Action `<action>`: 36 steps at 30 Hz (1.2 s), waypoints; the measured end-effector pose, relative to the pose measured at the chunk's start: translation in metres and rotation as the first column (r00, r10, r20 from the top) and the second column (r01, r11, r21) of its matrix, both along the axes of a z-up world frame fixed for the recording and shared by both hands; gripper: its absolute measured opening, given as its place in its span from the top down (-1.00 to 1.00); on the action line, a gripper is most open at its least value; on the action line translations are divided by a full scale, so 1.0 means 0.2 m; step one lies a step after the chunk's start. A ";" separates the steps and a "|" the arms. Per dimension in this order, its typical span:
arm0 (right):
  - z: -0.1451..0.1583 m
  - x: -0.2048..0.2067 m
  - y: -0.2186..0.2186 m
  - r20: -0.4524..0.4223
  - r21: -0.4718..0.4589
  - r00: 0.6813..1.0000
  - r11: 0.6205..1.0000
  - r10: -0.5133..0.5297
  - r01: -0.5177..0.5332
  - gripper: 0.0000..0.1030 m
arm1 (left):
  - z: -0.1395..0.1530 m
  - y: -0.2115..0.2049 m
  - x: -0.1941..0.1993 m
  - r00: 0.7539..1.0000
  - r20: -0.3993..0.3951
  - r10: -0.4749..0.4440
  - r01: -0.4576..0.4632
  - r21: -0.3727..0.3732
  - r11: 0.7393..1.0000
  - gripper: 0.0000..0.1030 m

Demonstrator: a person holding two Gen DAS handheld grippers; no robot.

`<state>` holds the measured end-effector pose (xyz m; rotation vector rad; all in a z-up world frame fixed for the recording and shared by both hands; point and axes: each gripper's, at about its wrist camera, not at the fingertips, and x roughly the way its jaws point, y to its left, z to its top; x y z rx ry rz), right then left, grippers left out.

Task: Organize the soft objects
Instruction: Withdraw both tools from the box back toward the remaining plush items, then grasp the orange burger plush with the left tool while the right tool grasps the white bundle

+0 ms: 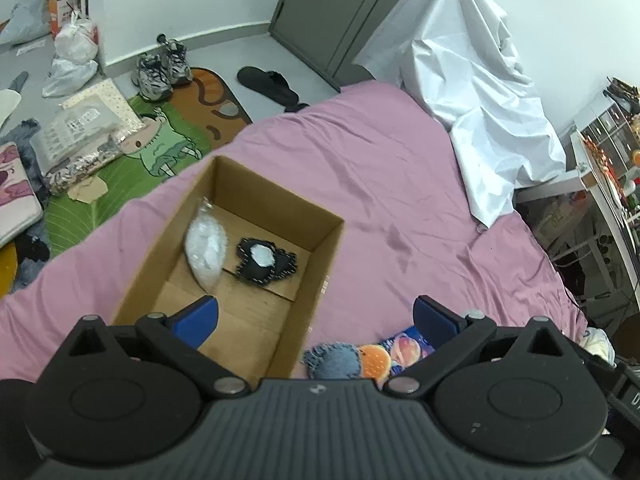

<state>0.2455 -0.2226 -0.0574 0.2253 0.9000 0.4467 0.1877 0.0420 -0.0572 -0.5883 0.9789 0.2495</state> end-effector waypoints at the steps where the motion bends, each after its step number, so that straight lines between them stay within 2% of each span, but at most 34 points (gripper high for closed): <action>1: -0.01 0.00 -0.02 -0.002 -0.006 1.000 1.000 -0.003 0.003 -1.00 | -0.01 -0.01 0.01 1.000 -0.007 -0.002 0.002 0.000 1.000 -0.99; 21: -0.22 0.07 -0.33 -0.116 -0.020 0.991 0.998 -0.065 0.064 -1.00 | -0.14 -0.35 0.16 0.985 -0.134 -0.113 0.122 0.062 0.991 -0.99; 31: -0.34 0.11 -0.42 -0.183 -0.021 0.980 0.997 -0.082 0.080 -0.99 | -0.23 -0.48 0.24 0.973 -0.187 -0.133 0.151 0.082 0.985 -0.99; 34: -0.38 0.12 -0.43 -0.208 -0.028 0.975 0.997 -0.076 0.072 -0.93 | -0.27 -0.50 0.26 0.971 -0.202 -0.129 0.148 0.084 0.985 -0.98; 36: -0.42 0.12 -0.43 -0.231 -0.029 0.970 0.997 -0.071 0.066 -0.82 | -0.28 -0.52 0.27 0.969 -0.207 -0.133 0.153 0.086 0.984 -0.94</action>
